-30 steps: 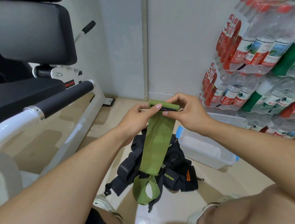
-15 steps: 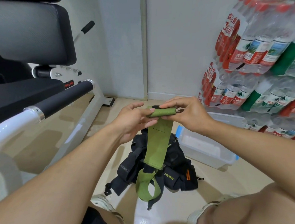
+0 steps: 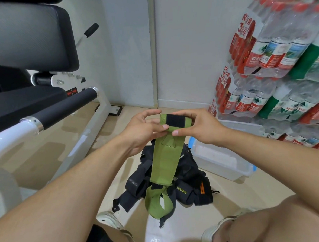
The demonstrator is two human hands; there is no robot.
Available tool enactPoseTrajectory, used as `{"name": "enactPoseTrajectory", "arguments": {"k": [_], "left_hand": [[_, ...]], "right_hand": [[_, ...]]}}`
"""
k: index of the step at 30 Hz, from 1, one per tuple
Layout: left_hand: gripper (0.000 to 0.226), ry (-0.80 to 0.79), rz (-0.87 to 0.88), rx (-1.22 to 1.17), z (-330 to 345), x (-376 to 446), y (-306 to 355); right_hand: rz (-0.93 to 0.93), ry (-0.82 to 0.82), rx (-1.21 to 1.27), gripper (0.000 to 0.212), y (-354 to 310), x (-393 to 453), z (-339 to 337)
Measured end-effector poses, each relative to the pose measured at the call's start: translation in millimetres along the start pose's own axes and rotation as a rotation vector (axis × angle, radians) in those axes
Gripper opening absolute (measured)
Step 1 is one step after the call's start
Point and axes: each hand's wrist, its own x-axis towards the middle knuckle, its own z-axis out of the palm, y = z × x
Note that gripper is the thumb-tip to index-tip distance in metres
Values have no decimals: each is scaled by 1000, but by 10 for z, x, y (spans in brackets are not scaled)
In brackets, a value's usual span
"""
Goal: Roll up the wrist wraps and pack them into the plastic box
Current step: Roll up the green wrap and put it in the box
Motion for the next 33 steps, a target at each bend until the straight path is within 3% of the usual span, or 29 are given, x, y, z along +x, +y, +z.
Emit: {"name": "enactPoseTrajectory", "arguments": {"k": [2, 6, 8, 13, 21, 28, 33], "left_hand": [[55, 22, 33, 54, 13, 1, -18], [47, 152, 210, 440, 27, 30, -72], [39, 183, 254, 521, 22, 28, -67], [22, 30, 206, 462, -2, 7, -81], [31, -46, 100, 342, 22, -16, -66], [33, -28, 98, 272, 7, 16, -64], [23, 28, 147, 299, 7, -17, -20]], "right_hand": [[-5, 16, -34, 45, -4, 10, -12], [-29, 48, -117, 40, -13, 35, -14], [-31, 54, -131, 36, -22, 50, -18], [-48, 91, -172, 32, -24, 32, -16], [-115, 131, 16, 39, 13, -15, -2], [-174, 123, 51, 46, 72, 7, 22], [-71, 35, 124, 45, 64, 11, 8]]}}
